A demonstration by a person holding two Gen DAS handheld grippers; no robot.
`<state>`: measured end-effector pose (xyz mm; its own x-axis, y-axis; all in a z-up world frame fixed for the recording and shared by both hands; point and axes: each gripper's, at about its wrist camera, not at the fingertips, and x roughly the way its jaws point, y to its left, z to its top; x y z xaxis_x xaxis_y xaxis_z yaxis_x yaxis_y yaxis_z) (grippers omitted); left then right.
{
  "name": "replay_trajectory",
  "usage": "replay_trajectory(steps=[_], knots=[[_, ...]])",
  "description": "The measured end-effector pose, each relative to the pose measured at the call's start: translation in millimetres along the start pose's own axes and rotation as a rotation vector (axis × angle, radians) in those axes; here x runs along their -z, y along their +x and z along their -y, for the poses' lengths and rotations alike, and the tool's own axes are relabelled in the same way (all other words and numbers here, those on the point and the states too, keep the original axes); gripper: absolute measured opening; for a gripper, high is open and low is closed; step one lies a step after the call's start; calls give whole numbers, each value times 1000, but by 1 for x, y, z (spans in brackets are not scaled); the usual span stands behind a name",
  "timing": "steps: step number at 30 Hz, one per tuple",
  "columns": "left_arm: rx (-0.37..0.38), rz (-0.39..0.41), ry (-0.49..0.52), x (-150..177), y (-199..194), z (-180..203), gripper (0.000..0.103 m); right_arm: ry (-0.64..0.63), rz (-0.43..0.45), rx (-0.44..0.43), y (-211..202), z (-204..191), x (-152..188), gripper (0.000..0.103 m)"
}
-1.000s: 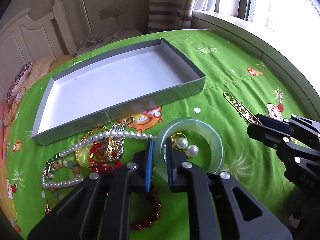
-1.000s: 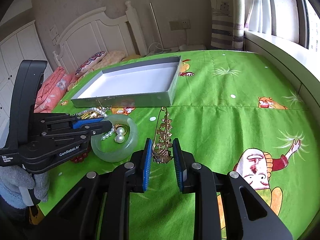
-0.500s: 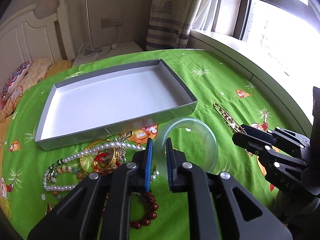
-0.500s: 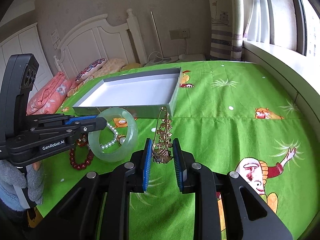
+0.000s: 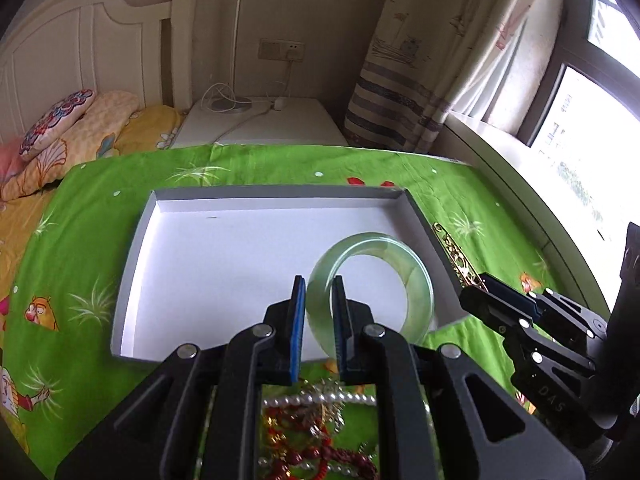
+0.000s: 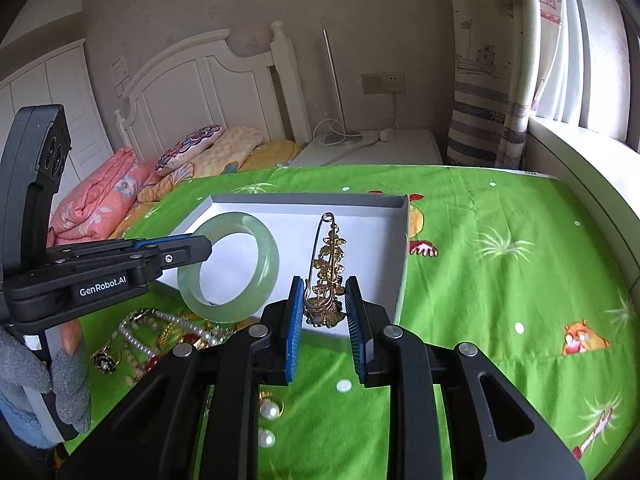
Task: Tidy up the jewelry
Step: 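Carry the bangle with the left tool into the box while the right tool drops the pin there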
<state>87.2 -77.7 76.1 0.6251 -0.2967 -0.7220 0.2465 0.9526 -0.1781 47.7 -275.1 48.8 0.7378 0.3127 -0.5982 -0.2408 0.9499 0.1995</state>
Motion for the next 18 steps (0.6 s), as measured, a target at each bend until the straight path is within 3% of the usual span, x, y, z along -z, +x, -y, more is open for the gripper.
replay_trajectory(steps=[9, 10, 11, 14, 15, 16, 17, 18], knots=[[-92, -24, -110, -30, 48, -56, 15, 28, -81, 29, 71, 4, -31, 23], [-107, -21, -117, -31, 52, -59, 14, 27, -93, 38, 79, 5, -34, 23], [-112, -14, -128, -33, 54, -63, 5, 24, -105, 45, 86, 5, -36, 24], [-89, 2, -182, -36, 53, -74, 4, 20, -118, 63, 100, 7, -37, 25], [-92, 9, -188, -37, 50, -76, 13, 28, -123, 69, 102, 8, -37, 28], [-98, 18, -184, -36, 45, -78, 40, 42, -126, 60, 100, 10, -36, 38], [-110, 38, -177, -35, 37, -77, 70, 55, -119, 44, 95, 12, -33, 56], [-136, 72, -167, -32, 27, -77, 78, 62, -100, 29, 89, 12, -31, 65]])
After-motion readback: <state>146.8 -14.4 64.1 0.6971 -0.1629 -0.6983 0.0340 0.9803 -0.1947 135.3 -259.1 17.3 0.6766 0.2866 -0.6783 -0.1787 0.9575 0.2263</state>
